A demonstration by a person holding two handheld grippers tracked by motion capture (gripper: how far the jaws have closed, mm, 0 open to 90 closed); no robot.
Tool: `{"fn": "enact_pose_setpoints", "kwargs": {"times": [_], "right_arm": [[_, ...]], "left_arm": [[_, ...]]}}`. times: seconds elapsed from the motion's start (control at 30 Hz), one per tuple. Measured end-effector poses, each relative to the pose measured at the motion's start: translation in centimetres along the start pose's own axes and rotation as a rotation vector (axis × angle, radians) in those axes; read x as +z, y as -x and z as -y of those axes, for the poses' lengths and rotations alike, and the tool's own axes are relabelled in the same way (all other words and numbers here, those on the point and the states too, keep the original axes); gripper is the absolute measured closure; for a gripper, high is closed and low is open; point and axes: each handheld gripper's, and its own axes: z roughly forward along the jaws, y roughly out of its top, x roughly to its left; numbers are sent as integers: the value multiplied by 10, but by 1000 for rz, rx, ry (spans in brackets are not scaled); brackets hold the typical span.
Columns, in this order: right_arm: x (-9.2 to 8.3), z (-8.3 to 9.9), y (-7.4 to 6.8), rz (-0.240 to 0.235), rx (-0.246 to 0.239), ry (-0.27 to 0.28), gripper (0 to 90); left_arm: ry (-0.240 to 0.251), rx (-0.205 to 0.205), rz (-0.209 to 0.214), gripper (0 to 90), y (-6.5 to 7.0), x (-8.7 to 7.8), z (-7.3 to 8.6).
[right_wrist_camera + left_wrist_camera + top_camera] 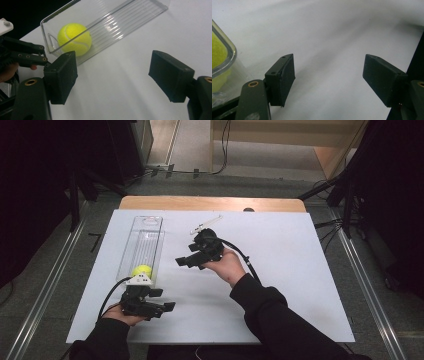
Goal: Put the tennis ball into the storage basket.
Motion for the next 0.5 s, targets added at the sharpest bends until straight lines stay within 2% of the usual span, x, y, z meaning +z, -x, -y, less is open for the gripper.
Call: {"fn": "enact_pose_setpoints", "kwargs": {"times": [0.5], "right_arm": [[-18, 19, 7, 12, 9, 6, 208]], "left_arm": [[-5, 1, -4, 265, 0, 1, 0]]}}
